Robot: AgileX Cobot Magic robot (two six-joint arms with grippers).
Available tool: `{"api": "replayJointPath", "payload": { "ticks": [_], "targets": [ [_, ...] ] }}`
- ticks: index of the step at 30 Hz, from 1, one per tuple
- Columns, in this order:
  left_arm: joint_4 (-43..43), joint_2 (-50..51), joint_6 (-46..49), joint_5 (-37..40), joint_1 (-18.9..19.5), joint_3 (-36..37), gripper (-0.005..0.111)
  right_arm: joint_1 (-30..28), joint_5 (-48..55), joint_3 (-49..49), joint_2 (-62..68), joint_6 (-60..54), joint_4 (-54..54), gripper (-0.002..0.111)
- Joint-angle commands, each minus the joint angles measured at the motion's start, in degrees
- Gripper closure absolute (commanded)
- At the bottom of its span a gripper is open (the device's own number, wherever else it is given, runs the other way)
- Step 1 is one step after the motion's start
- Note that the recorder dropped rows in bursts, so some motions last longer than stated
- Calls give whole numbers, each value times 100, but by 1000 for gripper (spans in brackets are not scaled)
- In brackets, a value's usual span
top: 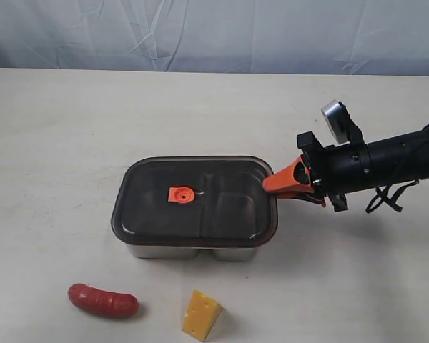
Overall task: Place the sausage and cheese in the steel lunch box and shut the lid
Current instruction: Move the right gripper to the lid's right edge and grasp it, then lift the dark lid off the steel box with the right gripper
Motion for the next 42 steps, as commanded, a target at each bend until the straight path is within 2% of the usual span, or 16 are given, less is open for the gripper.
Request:
{"api": "replayJointPath", "payload": {
  "ticks": [1, 7, 21, 29, 31, 36, 42],
  "targets": [
    [-15, -31, 0, -36, -38, 26, 107, -17, 129, -21, -54, -72, 127, 109],
    [-15, -31, 0, -36, -38, 26, 107, -70, 336, -21, -54, -72, 286, 109],
    [-15, -31, 0, -36, -38, 26, 107, -600, 806, -21, -63, -375, 710, 109],
    [-15, -31, 0, -36, -38, 26, 107, -616, 806, -21, -641, -563, 1091, 109],
    [-15, -31, 0, -36, -38, 26, 107, -616, 499, -30, -916, -563, 1179, 109],
    [-15, -31, 0, -22, -38, 26, 107, -616, -1226, -30, -1911, -563, 1213, 109],
    [-15, -31, 0, -22, -38, 26, 107, -616, -2849, -137, -3074, -555, 313, 109]
  ]
}}
